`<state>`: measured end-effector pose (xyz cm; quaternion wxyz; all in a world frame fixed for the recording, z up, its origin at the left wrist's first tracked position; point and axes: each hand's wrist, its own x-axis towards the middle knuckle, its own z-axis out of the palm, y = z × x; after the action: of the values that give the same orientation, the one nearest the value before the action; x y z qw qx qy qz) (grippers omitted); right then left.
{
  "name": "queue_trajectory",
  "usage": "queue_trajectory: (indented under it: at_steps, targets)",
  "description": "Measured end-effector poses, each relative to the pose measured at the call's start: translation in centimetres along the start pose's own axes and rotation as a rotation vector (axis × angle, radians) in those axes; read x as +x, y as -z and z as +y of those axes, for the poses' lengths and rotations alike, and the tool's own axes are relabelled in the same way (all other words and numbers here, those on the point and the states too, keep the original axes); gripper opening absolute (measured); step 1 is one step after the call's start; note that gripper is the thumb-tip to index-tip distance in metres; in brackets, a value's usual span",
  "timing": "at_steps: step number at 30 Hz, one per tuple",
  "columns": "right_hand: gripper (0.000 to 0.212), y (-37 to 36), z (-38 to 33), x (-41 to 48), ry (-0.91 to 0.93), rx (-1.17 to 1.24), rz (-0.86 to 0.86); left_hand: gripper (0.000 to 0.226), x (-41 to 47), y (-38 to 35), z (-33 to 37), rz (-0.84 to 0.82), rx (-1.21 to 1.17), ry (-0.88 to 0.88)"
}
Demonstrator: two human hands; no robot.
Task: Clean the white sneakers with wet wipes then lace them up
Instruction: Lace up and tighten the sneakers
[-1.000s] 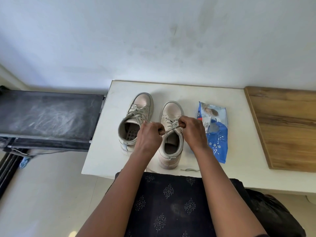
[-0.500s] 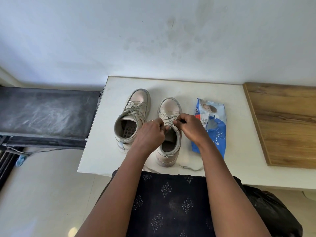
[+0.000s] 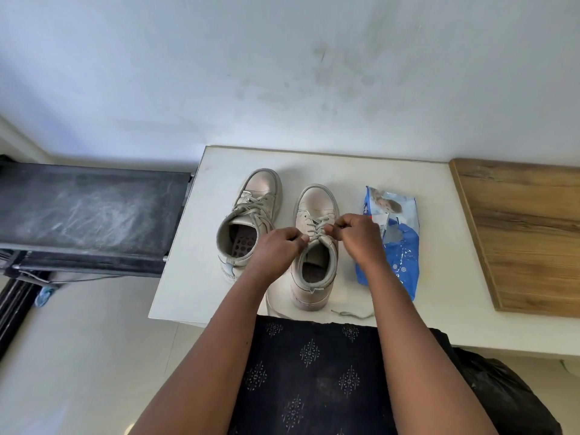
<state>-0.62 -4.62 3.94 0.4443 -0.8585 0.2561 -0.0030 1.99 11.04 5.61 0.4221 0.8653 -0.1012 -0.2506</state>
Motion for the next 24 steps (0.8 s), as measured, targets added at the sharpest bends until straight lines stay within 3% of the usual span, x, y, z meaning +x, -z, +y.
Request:
queue_trajectory:
  at_steps: [5,10,13,16,19,24]
  targets:
    - [0.039,2.6,0.9,-0.4,-0.180,0.055,-0.228,0.030,0.6,-0.5,0.3,0.055,-0.591,0.084]
    - [0.032,3.8,0.7,-0.8,-0.239,0.753,-0.329,0.039,1.3,-0.3,1.1,0.036,-0.975,0.101]
    - [0.029,4.5,0.6,-1.1,-0.223,0.920,-0.351,0.035,1.3,0.0,1.6,-0.018,-1.066,0.086]
    - [0.012,4.2,0.3,-1.1,-0.205,1.010,-0.328,0.028,1.5,0.2,1.5,-0.071,-1.129,0.026]
    - [0.015,3.9,-0.3,-1.0,-0.178,1.068,-0.272,0.024,1.7,0.0,1.5,-0.111,-1.059,0.004]
    - [0.020,3.4,-0.7,-0.9,-0.078,1.016,-0.309,0.050,2.0,-0.3,1.1,-0.175,-0.910,0.024]
